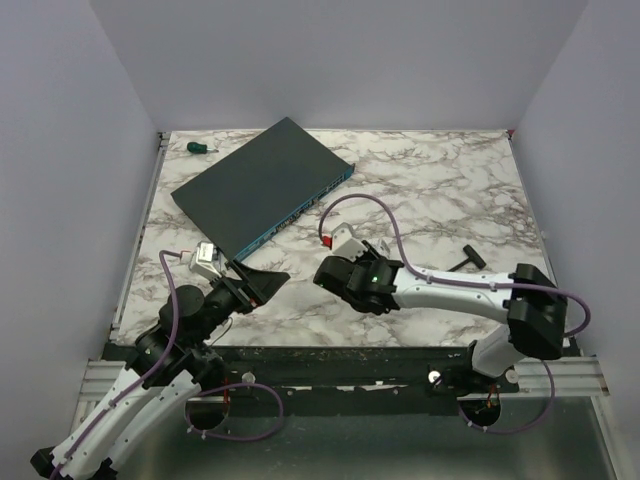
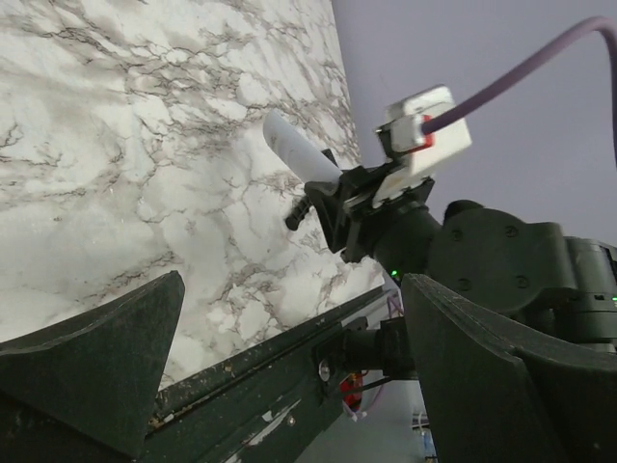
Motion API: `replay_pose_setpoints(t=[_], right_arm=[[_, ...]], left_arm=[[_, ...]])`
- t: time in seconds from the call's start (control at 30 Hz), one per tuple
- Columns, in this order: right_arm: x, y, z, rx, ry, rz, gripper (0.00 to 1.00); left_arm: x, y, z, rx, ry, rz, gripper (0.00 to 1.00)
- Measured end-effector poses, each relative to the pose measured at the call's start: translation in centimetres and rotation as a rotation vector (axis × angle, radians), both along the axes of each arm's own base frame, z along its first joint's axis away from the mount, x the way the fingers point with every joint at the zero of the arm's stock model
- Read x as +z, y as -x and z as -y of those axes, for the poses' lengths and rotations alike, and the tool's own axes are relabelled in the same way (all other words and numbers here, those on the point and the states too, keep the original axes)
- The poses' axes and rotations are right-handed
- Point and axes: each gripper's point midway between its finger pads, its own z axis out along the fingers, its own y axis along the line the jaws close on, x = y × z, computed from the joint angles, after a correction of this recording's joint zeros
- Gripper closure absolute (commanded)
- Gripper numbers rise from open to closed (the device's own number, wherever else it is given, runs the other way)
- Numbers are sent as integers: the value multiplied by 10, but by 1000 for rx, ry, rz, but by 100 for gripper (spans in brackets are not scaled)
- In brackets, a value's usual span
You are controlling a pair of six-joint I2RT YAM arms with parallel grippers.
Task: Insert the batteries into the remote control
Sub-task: Place the remote control at the center of the board.
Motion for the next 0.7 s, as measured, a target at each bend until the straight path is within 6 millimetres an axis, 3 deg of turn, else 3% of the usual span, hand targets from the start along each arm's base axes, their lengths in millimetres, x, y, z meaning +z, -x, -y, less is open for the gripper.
replay_pose_setpoints(t=[0.53,0.7], right_arm=[[-57,-20,8,44,364,-92,88],[-62,-24,6,49,398,-84,81]], left_arm=[[-2,-1,-3,16,-12,-2,3],[-2,-1,-3,16,-12,-3,3]])
